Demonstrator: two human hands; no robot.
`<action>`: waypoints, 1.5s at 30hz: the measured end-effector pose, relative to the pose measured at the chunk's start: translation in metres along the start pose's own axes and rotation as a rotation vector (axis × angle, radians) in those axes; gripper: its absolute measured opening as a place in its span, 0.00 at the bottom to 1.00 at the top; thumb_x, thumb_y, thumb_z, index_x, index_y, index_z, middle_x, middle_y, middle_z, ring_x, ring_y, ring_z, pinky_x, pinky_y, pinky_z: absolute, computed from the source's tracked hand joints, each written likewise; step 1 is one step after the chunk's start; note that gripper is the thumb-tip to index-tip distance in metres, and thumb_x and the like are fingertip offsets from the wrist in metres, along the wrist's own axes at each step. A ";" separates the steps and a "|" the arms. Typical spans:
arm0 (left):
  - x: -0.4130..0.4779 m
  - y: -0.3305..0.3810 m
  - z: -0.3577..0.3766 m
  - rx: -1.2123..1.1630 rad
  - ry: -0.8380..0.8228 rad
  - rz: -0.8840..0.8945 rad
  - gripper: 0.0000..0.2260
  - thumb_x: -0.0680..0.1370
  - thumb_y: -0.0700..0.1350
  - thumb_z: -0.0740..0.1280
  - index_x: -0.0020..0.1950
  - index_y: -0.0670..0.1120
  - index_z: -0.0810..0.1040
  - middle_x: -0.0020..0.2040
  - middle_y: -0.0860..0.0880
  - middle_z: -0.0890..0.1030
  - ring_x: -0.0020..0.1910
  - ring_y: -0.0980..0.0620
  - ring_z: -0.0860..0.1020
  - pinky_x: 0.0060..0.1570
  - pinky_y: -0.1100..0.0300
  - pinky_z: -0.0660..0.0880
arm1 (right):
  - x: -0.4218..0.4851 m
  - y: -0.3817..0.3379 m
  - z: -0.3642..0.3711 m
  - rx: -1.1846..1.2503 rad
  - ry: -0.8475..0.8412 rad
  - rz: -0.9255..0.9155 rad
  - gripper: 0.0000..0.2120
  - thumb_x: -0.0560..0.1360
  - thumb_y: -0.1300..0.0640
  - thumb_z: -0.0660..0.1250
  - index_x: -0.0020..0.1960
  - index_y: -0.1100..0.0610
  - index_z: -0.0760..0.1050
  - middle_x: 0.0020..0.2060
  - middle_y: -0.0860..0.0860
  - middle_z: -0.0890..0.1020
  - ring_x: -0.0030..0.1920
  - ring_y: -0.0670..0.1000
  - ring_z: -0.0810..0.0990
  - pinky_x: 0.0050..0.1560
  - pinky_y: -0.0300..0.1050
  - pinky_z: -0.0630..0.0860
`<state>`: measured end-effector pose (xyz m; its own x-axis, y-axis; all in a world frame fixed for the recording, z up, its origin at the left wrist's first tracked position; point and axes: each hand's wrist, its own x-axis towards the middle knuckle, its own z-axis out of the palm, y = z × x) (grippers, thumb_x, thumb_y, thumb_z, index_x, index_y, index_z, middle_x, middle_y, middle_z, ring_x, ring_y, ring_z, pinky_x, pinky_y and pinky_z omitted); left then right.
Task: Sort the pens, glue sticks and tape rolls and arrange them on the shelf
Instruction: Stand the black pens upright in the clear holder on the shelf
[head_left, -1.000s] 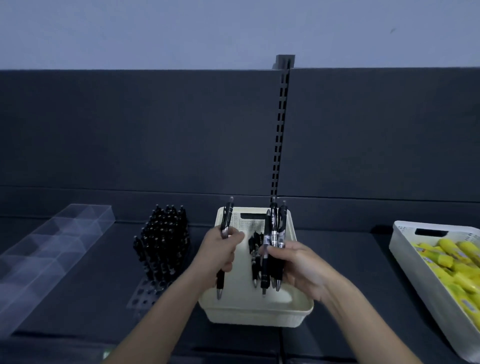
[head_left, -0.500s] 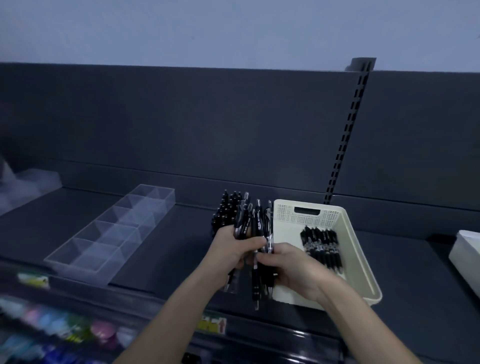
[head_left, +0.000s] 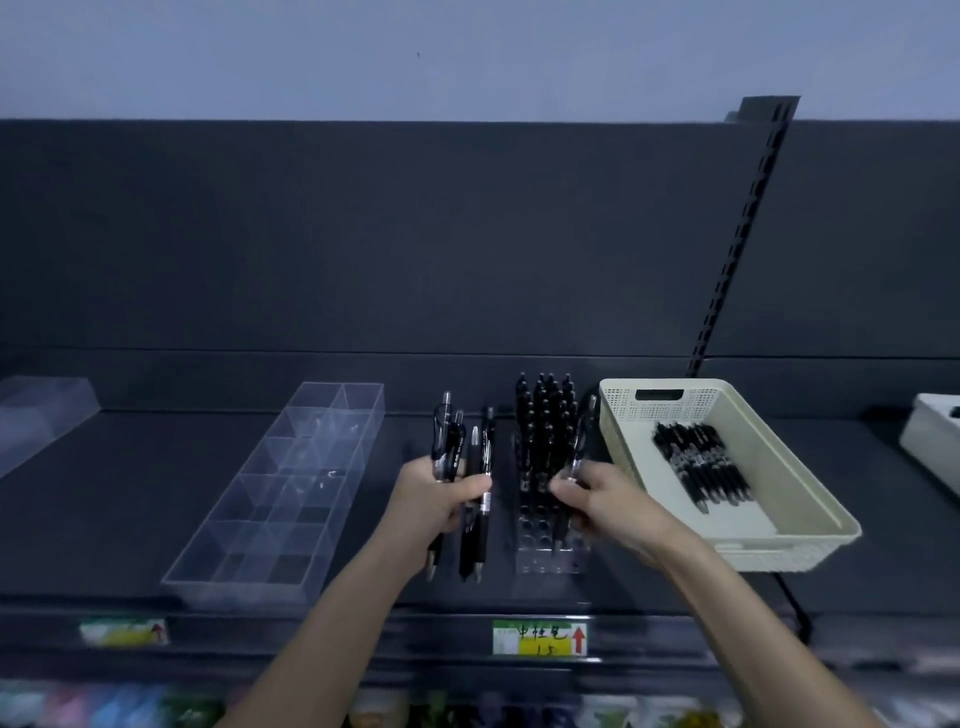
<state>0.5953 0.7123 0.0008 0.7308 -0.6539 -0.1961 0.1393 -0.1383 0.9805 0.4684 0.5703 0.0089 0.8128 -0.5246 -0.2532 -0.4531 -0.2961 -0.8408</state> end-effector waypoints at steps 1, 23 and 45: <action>0.002 -0.002 -0.003 -0.002 0.002 -0.002 0.11 0.71 0.36 0.71 0.36 0.45 0.70 0.28 0.52 0.71 0.22 0.60 0.68 0.21 0.68 0.65 | 0.004 0.001 0.000 -0.112 0.059 -0.024 0.05 0.78 0.57 0.61 0.46 0.57 0.72 0.37 0.53 0.74 0.35 0.48 0.72 0.35 0.41 0.67; 0.003 -0.027 -0.013 -0.046 0.031 -0.019 0.13 0.71 0.34 0.71 0.33 0.45 0.70 0.20 0.57 0.71 0.19 0.62 0.68 0.20 0.69 0.63 | 0.039 0.021 0.059 -0.488 0.336 -0.044 0.09 0.79 0.55 0.59 0.48 0.61 0.72 0.50 0.59 0.79 0.51 0.58 0.79 0.41 0.41 0.68; 0.003 -0.028 -0.006 -0.069 0.021 -0.036 0.13 0.71 0.34 0.71 0.33 0.45 0.70 0.19 0.56 0.71 0.18 0.62 0.68 0.19 0.69 0.64 | 0.044 0.023 0.061 -0.629 0.312 -0.032 0.10 0.79 0.59 0.59 0.54 0.65 0.74 0.53 0.60 0.78 0.52 0.60 0.79 0.45 0.45 0.71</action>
<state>0.5972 0.7184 -0.0276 0.7379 -0.6339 -0.2317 0.2109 -0.1096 0.9714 0.5157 0.5892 -0.0507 0.7287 -0.6848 -0.0051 -0.6333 -0.6710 -0.3858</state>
